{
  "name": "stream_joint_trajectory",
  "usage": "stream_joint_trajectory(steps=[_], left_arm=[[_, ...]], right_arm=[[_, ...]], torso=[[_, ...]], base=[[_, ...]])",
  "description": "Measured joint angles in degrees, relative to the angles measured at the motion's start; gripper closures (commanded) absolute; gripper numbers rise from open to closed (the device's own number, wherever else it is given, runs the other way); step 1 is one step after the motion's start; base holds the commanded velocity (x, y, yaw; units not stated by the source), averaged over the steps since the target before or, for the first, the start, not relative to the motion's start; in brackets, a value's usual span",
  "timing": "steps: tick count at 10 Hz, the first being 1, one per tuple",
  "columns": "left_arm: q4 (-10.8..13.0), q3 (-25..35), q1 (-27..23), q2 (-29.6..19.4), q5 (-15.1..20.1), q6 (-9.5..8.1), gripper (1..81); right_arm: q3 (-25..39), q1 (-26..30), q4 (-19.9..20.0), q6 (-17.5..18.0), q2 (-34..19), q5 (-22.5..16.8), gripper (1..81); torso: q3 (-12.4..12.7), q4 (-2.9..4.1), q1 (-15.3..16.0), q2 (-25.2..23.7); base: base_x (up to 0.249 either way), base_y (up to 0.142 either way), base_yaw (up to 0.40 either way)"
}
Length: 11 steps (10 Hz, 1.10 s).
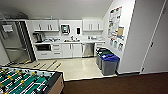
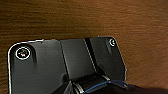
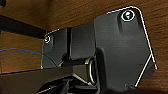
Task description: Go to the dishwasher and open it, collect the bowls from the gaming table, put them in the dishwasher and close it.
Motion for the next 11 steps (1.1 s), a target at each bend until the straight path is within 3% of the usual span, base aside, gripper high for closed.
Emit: stream_joint_trajectory(steps=[5,11], left_arm=[[0.0,0.0,-0.1,0.0,0.0,0.00,1.0],[0.0,0.0,-0.1,-0.1,0.0,0.00,1.0]], right_arm=[[0.0,0.1,0.0,0.0,0.0,0.0,1.0],[-0.1,0.2,0.0,0.0,0.0,0.0,1.0]], torso=[[0.0,0.00,0.0,0.0],[0.0,0.00,0.0,0.0]], base=[[0.148,-0.078,0.000],[0.148,0.000,0.000]])
